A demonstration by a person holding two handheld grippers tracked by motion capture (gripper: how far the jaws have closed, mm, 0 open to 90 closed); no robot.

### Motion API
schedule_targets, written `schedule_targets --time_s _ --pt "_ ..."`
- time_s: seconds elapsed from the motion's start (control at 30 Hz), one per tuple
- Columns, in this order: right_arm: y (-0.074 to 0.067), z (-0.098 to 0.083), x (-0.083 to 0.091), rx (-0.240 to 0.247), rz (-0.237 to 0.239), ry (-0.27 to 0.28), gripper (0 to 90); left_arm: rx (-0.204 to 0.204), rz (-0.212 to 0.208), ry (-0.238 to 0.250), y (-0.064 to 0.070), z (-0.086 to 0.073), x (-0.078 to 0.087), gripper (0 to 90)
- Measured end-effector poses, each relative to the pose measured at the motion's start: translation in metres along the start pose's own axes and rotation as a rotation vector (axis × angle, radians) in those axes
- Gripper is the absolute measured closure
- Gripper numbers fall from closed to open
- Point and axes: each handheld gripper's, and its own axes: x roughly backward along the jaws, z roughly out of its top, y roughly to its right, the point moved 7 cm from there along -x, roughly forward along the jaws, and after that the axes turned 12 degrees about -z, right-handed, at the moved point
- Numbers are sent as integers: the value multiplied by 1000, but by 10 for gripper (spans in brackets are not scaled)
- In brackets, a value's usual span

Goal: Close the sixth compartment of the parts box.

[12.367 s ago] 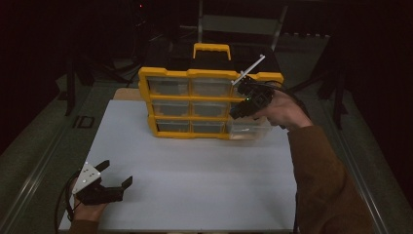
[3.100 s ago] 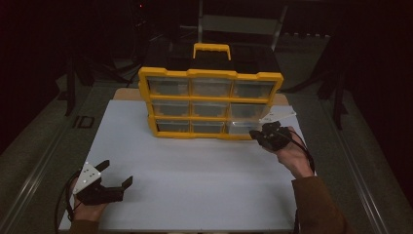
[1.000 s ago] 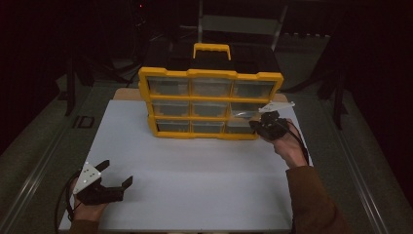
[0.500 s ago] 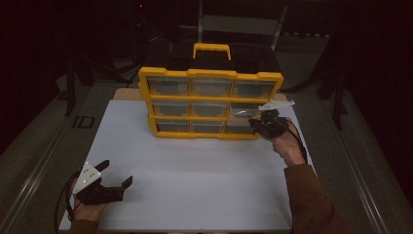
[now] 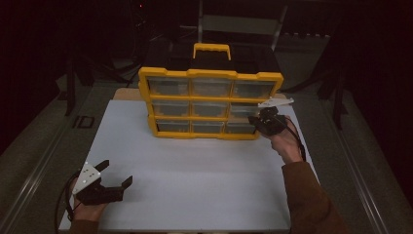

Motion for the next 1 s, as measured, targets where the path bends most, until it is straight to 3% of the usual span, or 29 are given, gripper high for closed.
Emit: schedule_targets --time_s 1.0 --pt "0 6 -12 -20 -22 -7 899 -1 -1 -4 0 0 0 0"
